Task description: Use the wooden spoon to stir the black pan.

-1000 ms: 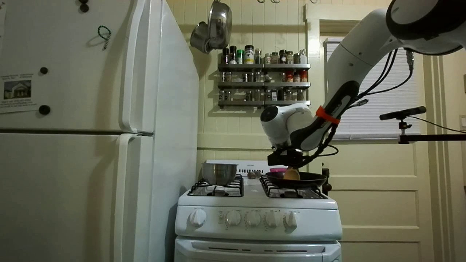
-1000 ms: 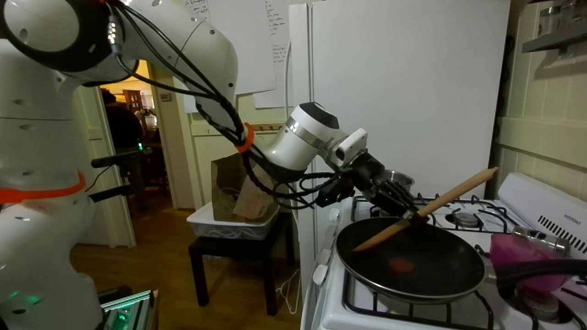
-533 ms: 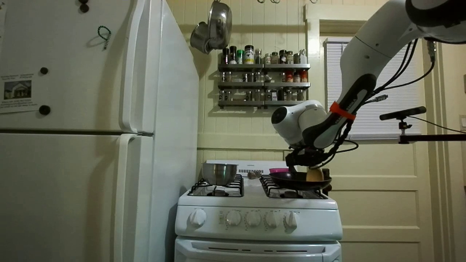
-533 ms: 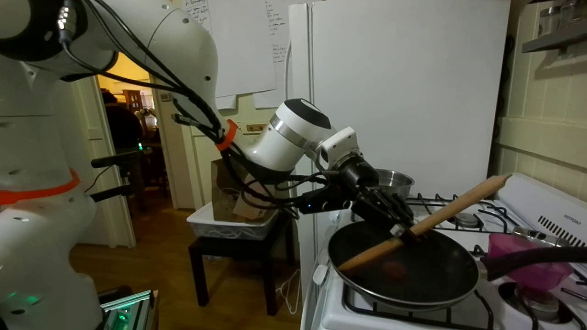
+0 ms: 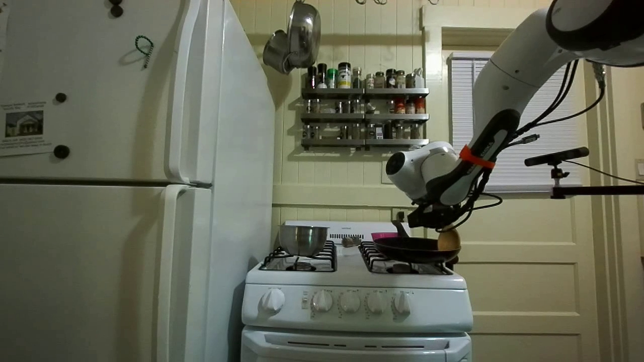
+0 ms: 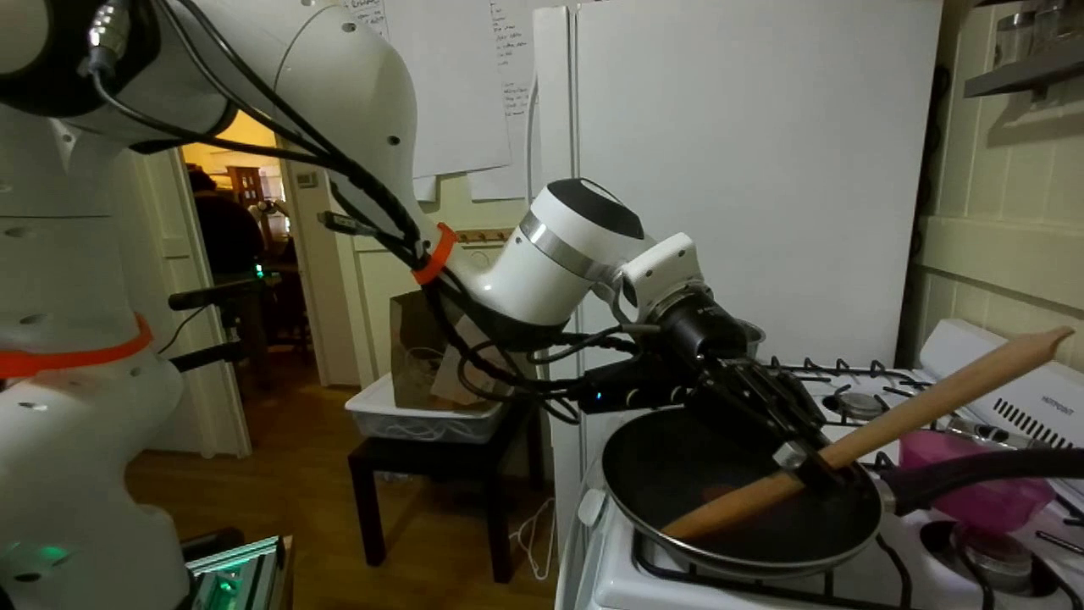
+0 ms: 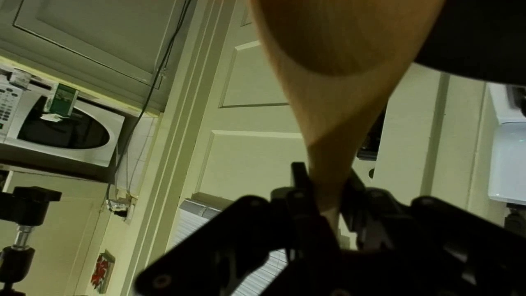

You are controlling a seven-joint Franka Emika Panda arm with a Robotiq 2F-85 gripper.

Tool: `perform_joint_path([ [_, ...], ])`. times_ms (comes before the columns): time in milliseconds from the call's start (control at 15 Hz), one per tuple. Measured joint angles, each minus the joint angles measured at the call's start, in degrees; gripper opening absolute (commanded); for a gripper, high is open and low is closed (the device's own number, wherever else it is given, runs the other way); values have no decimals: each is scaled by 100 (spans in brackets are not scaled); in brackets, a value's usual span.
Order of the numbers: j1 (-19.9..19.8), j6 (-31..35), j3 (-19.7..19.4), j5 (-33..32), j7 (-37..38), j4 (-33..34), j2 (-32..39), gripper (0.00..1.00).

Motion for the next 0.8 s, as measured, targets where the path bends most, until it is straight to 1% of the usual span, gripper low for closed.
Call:
perform_joint_path([
  [333,-75,2,-54,-285,90,705,717,5],
  [800,-36,11,36,-339,131,1857,1598,5],
])
